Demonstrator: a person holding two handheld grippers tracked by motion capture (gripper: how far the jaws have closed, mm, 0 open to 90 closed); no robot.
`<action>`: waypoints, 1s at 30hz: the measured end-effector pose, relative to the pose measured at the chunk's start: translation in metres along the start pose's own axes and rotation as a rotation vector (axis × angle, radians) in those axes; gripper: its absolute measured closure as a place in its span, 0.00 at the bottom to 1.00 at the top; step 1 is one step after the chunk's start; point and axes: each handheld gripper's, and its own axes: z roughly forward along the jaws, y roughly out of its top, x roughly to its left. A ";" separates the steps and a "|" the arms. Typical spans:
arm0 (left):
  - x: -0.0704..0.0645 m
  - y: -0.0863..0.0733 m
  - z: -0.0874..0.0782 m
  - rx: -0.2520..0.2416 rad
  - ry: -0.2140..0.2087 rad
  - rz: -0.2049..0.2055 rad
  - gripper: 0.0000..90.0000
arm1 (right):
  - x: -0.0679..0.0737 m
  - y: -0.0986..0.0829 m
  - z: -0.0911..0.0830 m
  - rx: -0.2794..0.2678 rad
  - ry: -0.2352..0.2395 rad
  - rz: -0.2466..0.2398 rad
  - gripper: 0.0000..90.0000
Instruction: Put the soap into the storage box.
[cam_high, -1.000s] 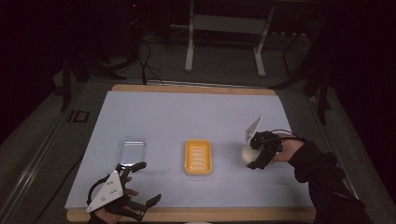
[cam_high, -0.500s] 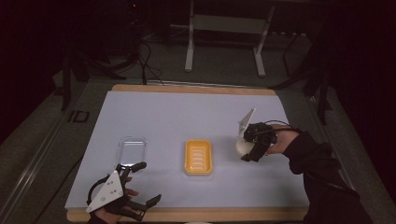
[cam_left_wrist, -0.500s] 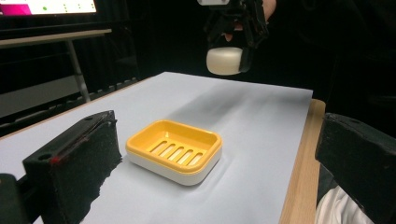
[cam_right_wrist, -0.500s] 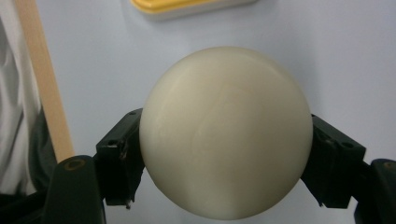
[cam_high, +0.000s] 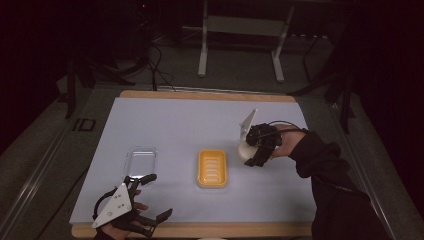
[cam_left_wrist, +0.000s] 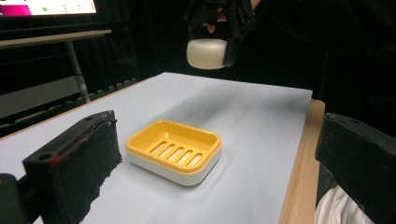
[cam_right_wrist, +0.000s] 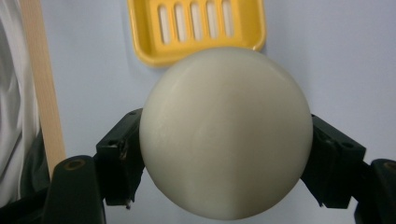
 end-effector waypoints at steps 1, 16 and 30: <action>0.000 0.000 0.000 0.000 -0.001 -0.001 0.00 | 0.000 0.003 0.000 0.000 0.002 -0.006 0.28; 0.000 0.000 0.000 0.000 -0.007 -0.001 0.00 | 0.004 0.039 0.012 -0.023 0.029 -0.089 0.28; -0.001 0.000 0.000 0.003 -0.011 0.005 0.00 | 0.007 0.062 0.029 -0.028 0.050 -0.163 0.28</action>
